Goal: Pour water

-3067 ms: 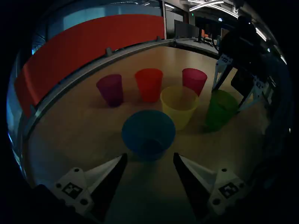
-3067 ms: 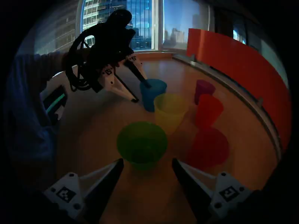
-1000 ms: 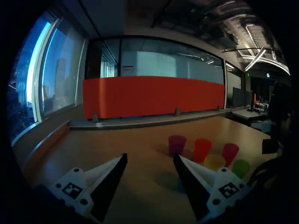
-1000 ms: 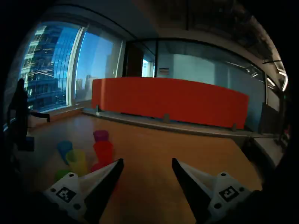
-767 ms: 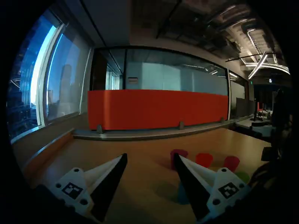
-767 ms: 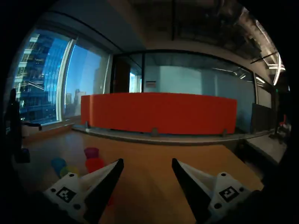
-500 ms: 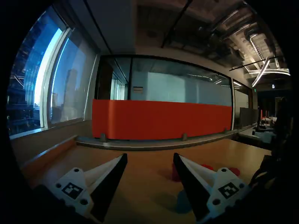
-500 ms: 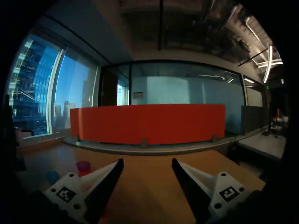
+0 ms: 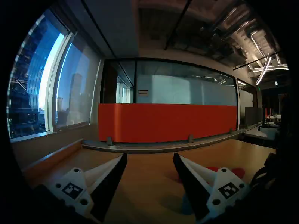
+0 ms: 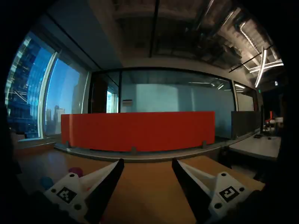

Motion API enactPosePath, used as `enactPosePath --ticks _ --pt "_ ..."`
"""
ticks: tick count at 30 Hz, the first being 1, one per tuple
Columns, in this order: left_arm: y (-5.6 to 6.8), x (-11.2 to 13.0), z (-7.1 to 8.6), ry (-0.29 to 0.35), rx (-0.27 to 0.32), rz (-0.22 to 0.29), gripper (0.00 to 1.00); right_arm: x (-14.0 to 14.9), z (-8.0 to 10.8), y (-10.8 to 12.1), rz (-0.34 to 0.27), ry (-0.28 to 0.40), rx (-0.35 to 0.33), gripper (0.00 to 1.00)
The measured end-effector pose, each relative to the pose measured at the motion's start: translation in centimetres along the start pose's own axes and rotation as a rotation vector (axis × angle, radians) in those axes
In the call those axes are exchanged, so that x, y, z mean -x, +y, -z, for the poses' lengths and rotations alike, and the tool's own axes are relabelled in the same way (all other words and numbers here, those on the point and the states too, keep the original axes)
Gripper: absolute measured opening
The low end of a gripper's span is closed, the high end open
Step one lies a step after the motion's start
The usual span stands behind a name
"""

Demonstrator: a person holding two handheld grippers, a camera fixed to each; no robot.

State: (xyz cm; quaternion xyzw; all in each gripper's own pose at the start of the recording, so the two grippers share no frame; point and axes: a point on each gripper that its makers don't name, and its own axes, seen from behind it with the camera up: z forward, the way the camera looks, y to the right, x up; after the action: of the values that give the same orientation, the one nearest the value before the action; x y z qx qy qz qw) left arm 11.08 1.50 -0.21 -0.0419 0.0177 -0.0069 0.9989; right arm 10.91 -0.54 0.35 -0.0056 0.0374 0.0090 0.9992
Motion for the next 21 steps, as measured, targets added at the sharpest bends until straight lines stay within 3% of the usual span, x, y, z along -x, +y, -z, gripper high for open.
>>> enactPosePath --ticks 9,21 --pt "-1.1 1.5 0.4 0.009 -0.055 -0.056 0.91 1.2 0.3 -0.4 -0.013 -0.014 -0.004 0.99" --pt "-1.9 5.5 0.6 -0.014 -0.086 -0.030 0.91 2.6 1.1 -0.7 -0.032 -0.026 -0.016 0.99"
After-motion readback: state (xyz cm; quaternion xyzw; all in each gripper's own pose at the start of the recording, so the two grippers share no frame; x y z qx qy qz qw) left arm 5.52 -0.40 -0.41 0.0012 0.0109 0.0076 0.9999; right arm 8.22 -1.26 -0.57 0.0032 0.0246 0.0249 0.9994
